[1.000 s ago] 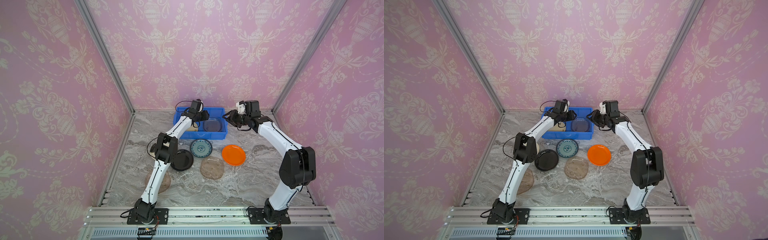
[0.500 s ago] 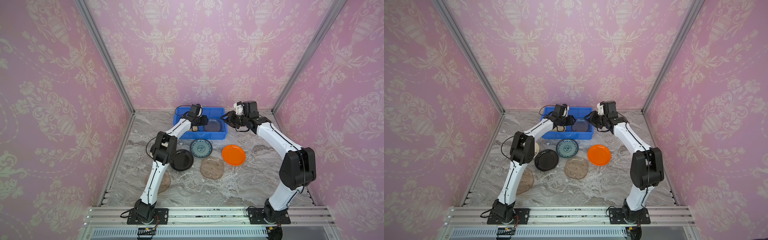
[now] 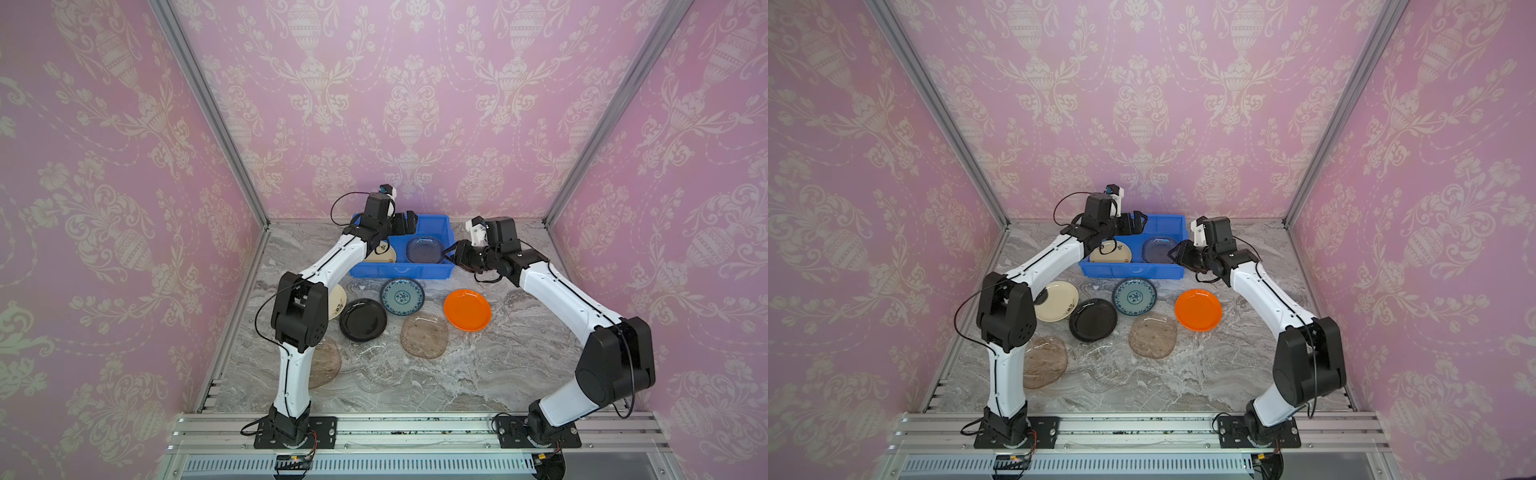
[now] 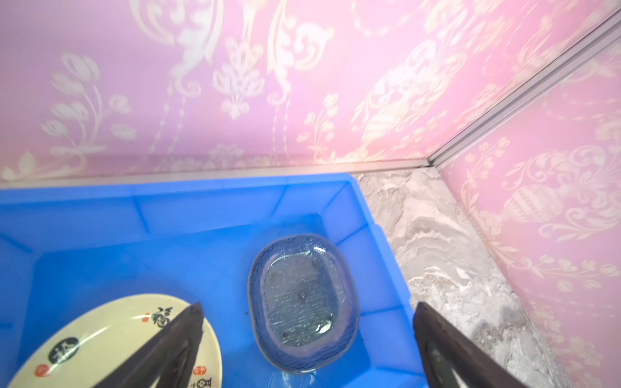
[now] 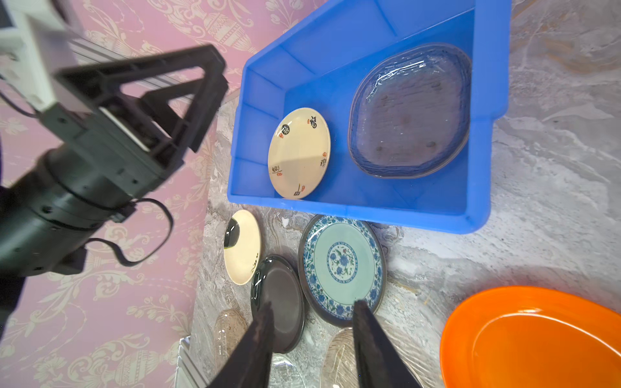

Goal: Place the plates into the plastic bin on the countertop
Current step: Pick up the plate from the middle-right of the table.

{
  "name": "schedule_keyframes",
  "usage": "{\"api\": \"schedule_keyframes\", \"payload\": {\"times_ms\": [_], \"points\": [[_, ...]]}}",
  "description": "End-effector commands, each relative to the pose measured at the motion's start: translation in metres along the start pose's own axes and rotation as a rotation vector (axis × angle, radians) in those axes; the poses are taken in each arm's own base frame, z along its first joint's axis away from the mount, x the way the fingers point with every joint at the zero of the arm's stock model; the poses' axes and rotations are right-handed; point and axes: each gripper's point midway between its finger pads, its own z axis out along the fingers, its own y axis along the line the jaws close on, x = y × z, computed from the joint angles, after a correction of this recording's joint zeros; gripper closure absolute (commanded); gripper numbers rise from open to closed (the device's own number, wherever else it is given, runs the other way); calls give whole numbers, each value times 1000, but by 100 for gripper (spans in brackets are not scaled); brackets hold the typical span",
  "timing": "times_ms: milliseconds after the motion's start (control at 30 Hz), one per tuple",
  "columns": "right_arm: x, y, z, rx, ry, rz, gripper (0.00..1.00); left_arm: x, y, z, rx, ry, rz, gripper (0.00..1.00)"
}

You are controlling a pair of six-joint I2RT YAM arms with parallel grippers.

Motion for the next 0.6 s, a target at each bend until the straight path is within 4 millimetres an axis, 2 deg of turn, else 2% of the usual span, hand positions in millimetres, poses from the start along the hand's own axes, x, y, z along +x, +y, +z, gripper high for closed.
{"api": "schedule_keyframes", "payload": {"times_ms": [0,67,167,300,500,567], "points": [[17,-10,-12,52,19,-77,58,-11,-16,-20,36,-20,23,1],[33,-7,-12,-4,59,-120,57,-6,-23,-31,85,-18,-43,1],[63,-9,-12,-73,109,-114,54,22,-36,-45,190,50,-170,1],[85,-35,-25,20,131,-83,54,65,-52,-82,304,138,-212,1],[99,-90,-45,165,92,46,54,128,-27,-131,202,244,-208,1],[104,-106,-52,205,76,82,54,145,-23,-141,193,278,-206,1]]}}
